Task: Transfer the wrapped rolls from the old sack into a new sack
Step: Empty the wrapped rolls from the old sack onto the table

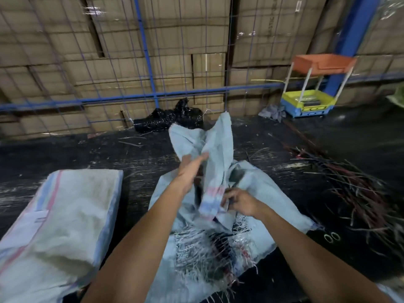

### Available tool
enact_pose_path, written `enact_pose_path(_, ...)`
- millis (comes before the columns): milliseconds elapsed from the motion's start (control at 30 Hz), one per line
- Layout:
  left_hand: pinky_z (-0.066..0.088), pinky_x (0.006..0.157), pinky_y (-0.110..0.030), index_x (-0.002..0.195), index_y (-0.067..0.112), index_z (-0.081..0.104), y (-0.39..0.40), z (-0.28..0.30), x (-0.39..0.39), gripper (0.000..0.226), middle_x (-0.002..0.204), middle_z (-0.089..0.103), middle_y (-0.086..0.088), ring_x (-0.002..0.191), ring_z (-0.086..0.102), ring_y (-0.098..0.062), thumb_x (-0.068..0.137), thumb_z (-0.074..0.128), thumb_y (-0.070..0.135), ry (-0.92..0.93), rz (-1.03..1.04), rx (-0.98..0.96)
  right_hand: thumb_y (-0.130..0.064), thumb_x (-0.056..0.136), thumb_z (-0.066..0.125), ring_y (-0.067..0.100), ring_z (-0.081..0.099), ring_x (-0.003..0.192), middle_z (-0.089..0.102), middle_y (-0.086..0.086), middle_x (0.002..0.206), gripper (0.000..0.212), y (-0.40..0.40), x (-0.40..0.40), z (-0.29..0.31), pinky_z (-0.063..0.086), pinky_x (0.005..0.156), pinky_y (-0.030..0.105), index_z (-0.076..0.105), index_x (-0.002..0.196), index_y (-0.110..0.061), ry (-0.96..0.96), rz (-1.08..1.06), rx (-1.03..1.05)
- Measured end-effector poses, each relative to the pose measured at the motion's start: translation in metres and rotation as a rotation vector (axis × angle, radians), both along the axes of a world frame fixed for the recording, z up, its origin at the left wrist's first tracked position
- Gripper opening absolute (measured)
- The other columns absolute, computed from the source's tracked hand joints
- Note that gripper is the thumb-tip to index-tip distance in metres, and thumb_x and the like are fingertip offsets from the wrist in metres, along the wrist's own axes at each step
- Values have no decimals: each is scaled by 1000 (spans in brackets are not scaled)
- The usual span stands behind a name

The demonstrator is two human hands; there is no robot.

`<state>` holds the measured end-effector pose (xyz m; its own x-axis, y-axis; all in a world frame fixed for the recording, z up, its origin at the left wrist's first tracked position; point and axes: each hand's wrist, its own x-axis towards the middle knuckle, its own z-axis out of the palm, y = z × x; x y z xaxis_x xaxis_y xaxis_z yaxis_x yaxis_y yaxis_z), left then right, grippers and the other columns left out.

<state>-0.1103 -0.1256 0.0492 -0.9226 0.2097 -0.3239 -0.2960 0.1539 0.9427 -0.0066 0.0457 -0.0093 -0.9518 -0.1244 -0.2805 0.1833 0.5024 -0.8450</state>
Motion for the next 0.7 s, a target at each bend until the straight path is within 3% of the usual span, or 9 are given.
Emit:
enact_pose_path(100,48,48,-18,84,6,69,14,-8,40,4,84,72,-15,55,64,-14,82,72,7,13,-55,-15,3,92,54,12,56,98,61,-15,89,43,10,23,1,40,71,2,67,82,-36,-59,8,263)
enact_pose_path(167,48,45,-17,83,7,66,20,-21,64,13,78,69,-8,54,64,-8,88,62,-5,42,-121,-28,-5,94,54,23,63,103,71,2,98,27,23,31,12,46,77,16,75,91,-22,53,-328,212)
enact_pose_path(233,56,60,-21,101,7,67,23,-33,82,18,93,71,-5,73,69,-12,89,63,-6,79,-207,-18,-21,96,60,25,65,109,71,1,107,14,34,29,30,48,83,25,74,98,-24,230,-680,-115)
enact_pose_path(300,59,78,-32,105,16,66,29,-41,93,25,100,72,-2,88,69,-19,88,68,-2,106,-325,-64,-52,93,60,22,64,110,66,-8,117,34,37,20,51,49,91,33,65,117,-29,177,-640,-496)
enact_pose_path(333,58,81,-36,101,20,65,33,-44,97,25,97,72,0,89,69,-21,87,70,0,126,-364,-98,-63,87,60,19,62,111,63,-10,124,53,37,16,58,48,92,34,57,129,-31,114,-536,-503)
enact_pose_path(400,56,71,-33,89,22,63,40,-44,100,20,82,68,5,78,66,-17,86,73,4,168,-416,-150,-53,83,72,18,62,109,64,-4,123,60,27,9,65,48,88,33,50,134,-32,64,-376,-238)
enact_pose_path(500,50,68,-26,86,17,68,40,-40,98,13,82,67,-1,72,60,-14,91,66,5,167,-531,-181,-22,81,70,28,69,96,73,9,98,20,27,-8,40,55,84,38,69,101,-20,142,-472,26)
enact_pose_path(633,50,87,-32,119,20,63,31,-43,76,23,116,59,-3,105,58,-23,96,59,19,431,-174,-338,-17,93,53,37,70,94,73,20,103,25,47,-14,29,56,85,58,70,110,-7,-18,-736,-532)
enact_pose_path(700,35,107,-40,147,27,29,36,-47,61,71,143,27,-4,130,33,-27,89,63,51,413,-17,-511,-16,98,50,37,69,97,72,20,104,27,40,1,48,56,87,55,68,113,-3,-135,-680,-629)
